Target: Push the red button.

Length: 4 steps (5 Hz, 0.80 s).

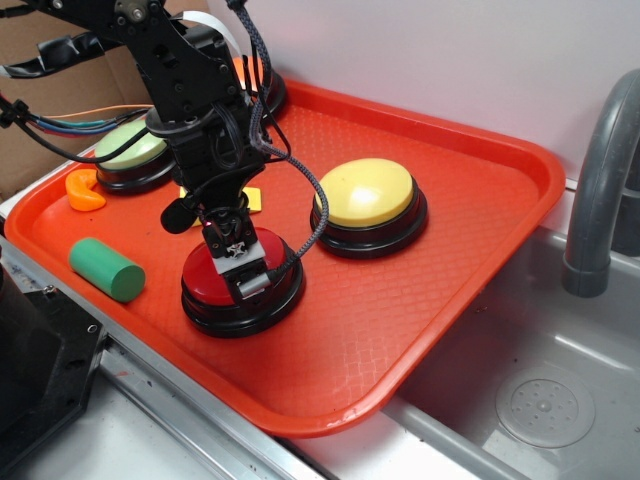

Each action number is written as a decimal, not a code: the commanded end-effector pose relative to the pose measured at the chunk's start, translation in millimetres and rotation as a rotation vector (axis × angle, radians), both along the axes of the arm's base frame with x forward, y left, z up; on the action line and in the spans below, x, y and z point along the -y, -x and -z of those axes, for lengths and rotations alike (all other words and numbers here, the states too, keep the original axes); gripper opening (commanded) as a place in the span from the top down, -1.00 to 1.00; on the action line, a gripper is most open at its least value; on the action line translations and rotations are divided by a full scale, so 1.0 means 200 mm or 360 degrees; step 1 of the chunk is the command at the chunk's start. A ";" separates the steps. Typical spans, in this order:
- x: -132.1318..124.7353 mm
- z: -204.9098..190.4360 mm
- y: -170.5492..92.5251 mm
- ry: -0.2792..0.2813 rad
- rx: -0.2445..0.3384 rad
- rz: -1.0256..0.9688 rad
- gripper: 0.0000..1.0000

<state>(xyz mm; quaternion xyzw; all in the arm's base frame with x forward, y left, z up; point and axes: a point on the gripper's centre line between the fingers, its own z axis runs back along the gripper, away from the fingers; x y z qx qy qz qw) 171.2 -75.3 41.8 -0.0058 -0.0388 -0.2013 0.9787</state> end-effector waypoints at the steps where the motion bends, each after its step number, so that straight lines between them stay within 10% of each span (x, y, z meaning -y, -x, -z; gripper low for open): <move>1: -0.02 -0.24 0.07 0.0017 0.0022 -0.0117 -1.00; 4: -0.08 -0.54 0.17 -0.0020 0.0056 -0.0334 -1.00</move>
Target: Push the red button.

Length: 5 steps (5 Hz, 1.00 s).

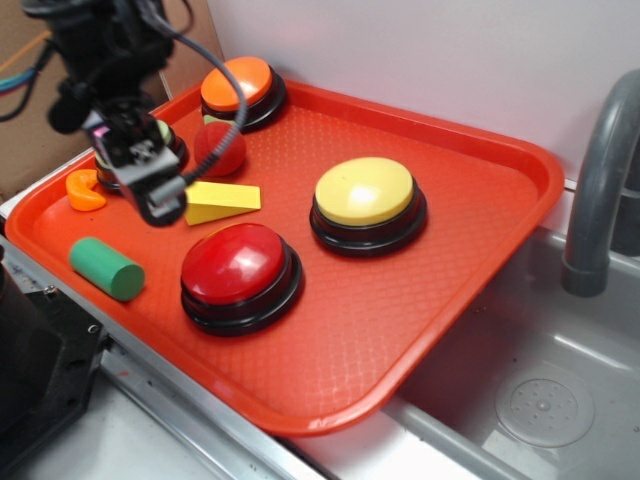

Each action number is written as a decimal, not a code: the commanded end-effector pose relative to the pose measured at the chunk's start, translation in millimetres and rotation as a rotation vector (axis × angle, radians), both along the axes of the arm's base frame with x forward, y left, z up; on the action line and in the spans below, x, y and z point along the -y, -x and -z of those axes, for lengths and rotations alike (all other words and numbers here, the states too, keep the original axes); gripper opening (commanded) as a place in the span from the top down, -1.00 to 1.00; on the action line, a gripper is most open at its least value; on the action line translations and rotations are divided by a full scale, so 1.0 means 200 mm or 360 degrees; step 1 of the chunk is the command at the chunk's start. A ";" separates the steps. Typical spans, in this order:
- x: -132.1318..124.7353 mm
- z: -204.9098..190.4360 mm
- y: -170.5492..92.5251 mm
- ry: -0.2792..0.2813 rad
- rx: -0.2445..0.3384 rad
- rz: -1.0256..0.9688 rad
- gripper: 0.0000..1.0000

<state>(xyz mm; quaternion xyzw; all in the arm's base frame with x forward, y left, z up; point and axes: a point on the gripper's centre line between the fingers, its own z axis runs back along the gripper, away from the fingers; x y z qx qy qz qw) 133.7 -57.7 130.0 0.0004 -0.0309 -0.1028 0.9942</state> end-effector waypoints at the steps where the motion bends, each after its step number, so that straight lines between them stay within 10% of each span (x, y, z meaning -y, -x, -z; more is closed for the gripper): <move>1: -0.02 -0.12 -0.02 -0.0005 0.0060 -0.0056 -1.00; 5: -0.13 -0.24 -0.03 0.0035 0.0012 -0.0224 -1.00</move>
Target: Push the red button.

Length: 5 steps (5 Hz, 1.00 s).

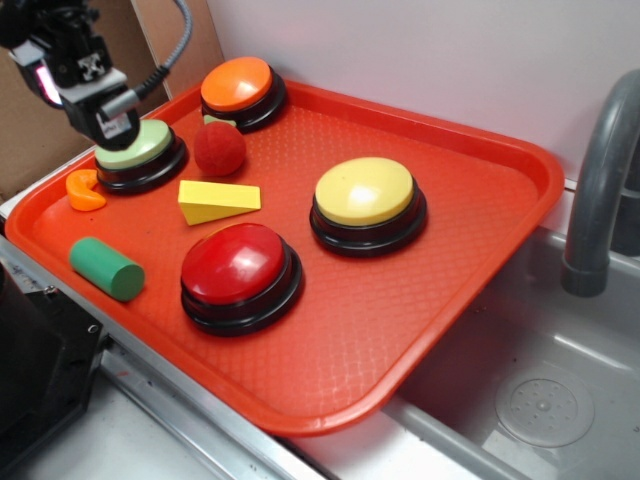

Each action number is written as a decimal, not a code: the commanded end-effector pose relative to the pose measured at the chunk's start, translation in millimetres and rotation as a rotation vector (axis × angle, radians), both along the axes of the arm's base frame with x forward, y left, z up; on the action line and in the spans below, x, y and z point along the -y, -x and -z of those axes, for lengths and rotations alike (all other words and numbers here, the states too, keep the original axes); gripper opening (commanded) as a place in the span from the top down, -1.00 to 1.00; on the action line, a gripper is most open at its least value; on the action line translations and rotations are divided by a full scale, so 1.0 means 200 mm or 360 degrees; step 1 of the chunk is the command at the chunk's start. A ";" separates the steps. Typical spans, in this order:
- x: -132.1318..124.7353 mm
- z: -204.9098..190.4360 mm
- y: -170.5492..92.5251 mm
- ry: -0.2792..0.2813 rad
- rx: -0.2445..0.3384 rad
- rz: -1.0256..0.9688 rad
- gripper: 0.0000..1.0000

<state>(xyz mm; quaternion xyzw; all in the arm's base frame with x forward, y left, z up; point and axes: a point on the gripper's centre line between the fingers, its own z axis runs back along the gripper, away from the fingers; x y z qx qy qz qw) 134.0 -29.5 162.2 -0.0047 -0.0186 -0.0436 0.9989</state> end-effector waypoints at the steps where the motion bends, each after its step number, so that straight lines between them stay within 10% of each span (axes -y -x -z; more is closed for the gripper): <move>1: 0.00 -0.09 -0.03 0.0045 0.0026 -0.0070 -1.00; 5: -0.03 -0.15 -0.01 0.0103 0.0015 -0.0122 -1.00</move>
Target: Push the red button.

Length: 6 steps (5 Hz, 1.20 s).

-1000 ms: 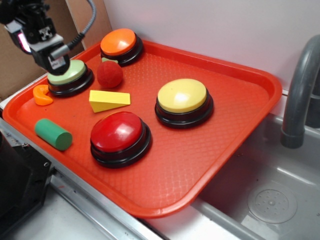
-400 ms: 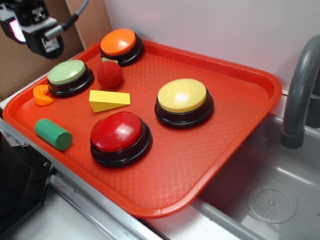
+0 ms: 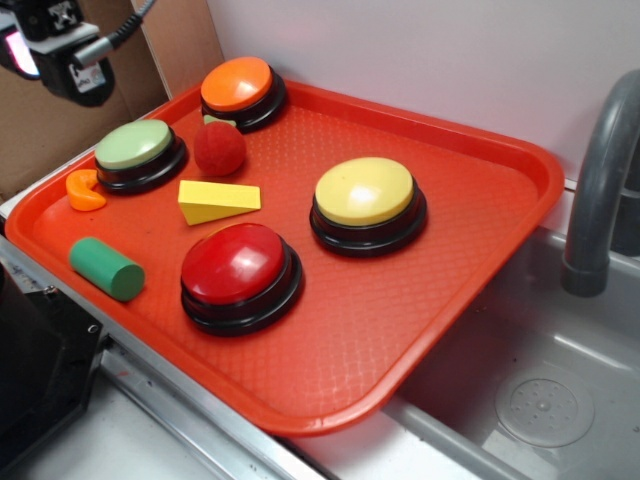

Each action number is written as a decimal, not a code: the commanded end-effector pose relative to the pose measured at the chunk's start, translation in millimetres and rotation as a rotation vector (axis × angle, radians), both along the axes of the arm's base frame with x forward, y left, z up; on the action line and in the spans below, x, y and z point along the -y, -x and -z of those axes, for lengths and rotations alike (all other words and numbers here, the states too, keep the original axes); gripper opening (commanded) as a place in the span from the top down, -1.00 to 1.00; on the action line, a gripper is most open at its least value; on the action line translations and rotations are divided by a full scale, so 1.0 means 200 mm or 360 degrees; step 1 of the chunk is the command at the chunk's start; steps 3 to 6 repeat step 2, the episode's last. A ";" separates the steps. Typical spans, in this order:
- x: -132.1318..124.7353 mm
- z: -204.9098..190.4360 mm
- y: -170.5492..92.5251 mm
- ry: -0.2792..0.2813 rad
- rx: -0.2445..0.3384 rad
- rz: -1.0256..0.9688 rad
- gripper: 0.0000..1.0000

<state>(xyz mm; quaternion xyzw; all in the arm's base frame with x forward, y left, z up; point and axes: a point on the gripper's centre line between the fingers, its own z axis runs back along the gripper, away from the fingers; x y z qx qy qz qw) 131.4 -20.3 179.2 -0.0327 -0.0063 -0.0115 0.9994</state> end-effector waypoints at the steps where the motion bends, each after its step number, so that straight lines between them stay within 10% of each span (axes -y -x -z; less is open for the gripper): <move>1: 0.04 -0.07 -0.04 -0.0014 -0.0016 -0.0083 -1.00; 6: 0.04 -0.09 -0.04 -0.0005 0.0072 -0.0068 -1.00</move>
